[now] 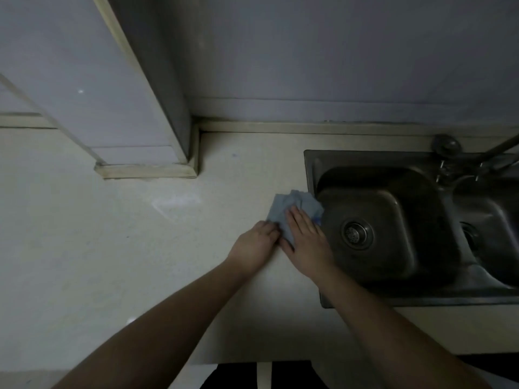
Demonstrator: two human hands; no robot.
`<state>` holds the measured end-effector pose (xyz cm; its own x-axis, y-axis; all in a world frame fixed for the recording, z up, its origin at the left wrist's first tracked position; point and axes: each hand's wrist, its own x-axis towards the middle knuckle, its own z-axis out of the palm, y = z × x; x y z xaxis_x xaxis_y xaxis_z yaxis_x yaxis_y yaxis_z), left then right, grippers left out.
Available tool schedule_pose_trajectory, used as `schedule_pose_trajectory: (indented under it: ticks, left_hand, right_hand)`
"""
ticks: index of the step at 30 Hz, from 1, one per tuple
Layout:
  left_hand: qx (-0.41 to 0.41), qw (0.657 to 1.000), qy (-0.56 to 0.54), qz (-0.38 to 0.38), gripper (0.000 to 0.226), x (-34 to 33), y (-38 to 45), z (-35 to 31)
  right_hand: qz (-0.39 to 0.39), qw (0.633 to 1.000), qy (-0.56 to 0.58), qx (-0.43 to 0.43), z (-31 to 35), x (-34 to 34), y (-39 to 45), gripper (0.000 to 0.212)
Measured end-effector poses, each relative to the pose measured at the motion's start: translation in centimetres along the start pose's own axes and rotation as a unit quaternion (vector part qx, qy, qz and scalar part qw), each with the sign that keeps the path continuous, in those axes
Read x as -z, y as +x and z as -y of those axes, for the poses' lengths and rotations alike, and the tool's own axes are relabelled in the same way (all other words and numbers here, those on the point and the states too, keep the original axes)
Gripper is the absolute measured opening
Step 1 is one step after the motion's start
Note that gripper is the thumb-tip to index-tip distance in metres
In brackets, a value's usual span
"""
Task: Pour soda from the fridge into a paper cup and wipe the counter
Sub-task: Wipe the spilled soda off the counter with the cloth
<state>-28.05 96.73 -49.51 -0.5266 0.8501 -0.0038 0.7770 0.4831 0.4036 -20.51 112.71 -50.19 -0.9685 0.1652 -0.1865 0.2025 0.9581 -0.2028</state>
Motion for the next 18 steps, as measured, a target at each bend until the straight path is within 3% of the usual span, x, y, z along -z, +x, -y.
schedule_pose_trajectory:
  ticks: [5,11,18]
  left_hand:
    - [-0.043,0.999,-0.01,-0.005,0.039,-1.5,-3.0,-2.4]
    - [-0.033,0.999,-0.018,-0.005,0.033,-1.9,-6.5,-2.8]
    - [0.007,0.998,-0.036,-0.051,0.016,0.1,-11.0,0.1]
  right_hand:
    - [-0.007,1.0,0.016,-0.014,-0.2,-1.2,-5.3,0.072]
    - [0.001,1.0,0.018,-0.003,2.0,-2.1,-7.2,0.066]
    - [0.037,0.987,0.017,0.156,7.4,-3.3,-5.7,0.059]
